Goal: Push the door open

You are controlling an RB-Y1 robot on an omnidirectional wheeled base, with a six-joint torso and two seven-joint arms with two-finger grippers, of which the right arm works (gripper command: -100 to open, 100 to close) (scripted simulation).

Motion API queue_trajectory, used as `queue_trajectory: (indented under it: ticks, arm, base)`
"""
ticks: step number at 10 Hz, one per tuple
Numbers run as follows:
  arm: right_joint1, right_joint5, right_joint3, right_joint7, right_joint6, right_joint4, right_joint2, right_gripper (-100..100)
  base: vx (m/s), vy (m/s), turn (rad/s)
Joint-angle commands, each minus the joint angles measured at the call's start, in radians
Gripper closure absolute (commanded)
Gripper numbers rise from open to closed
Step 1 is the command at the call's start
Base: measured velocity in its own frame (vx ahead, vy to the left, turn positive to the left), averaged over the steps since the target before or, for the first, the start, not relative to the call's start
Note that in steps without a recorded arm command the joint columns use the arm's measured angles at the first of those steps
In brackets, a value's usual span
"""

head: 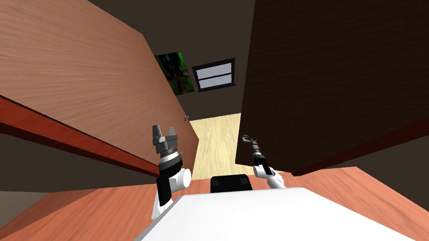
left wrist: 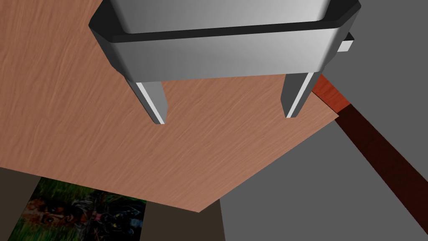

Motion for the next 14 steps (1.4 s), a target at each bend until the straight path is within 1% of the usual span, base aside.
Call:
queue_trajectory:
  ticks: [1,3,6,7,9,14]
  arm:
    - [-0.014,-0.016,-0.033,0.005,-0.02,0.022,-0.021,100]
    - [-0.014,-0.03,-0.058,0.011,-0.021,0.024,-0.025,100]
    - [-0.015,-0.051,-0.096,0.02,-0.021,0.026,-0.024,100]
    - [-0.015,-0.051,-0.096,0.02,-0.021,0.026,-0.024,100]
    - [-0.016,-0.067,-0.125,0.027,-0.022,0.028,-0.019,100]
    - [-0.016,-0.093,-0.173,0.038,-0.023,0.031,0.003,100]
  base:
    - [0.194,0.063,-0.077]
    - [0.17,0.084,-0.075]
    - [0.198,0.061,-0.077]
    - [0.13,0.045,-0.032]
    - [0.17,0.074,-0.075]
    - [0.202,0.056,-0.075]
